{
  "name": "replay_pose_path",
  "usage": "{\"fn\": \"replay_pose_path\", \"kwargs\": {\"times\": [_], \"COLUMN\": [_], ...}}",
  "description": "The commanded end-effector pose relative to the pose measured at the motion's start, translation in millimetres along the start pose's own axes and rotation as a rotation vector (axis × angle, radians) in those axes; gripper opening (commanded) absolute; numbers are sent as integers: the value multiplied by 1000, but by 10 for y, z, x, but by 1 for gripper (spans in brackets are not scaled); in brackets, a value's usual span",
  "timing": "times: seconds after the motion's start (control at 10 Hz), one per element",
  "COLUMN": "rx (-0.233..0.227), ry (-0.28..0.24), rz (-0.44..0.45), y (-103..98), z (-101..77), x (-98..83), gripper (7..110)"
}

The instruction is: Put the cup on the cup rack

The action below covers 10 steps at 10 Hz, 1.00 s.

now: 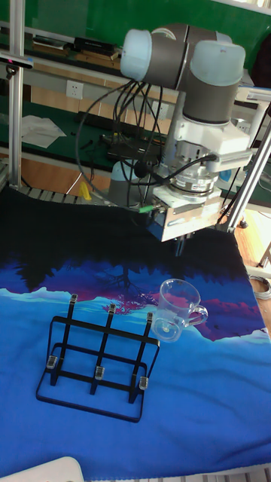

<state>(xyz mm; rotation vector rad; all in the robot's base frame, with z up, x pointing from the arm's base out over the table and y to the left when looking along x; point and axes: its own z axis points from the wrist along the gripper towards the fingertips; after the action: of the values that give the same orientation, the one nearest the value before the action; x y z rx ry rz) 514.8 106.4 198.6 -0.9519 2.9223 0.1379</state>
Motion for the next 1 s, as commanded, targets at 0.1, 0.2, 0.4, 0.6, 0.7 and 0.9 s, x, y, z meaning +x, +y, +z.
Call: {"fn": "replay_pose_path", "kwargs": {"times": [0.1,0.2,0.4,0.6,0.7,0.9], "rx": [-9,-7,21,18,5,-31], "ry": [-138,-136,-125,-125,-134,-151], "rz": [-89,-89,-79,-75,-56,-27], "y": [233,252,202,226,281,368], "z": [23,96,309,393,403,350], "x": [-328,-322,-294,-283,-299,-343], "gripper": [7,7,7,7,7,7]}}
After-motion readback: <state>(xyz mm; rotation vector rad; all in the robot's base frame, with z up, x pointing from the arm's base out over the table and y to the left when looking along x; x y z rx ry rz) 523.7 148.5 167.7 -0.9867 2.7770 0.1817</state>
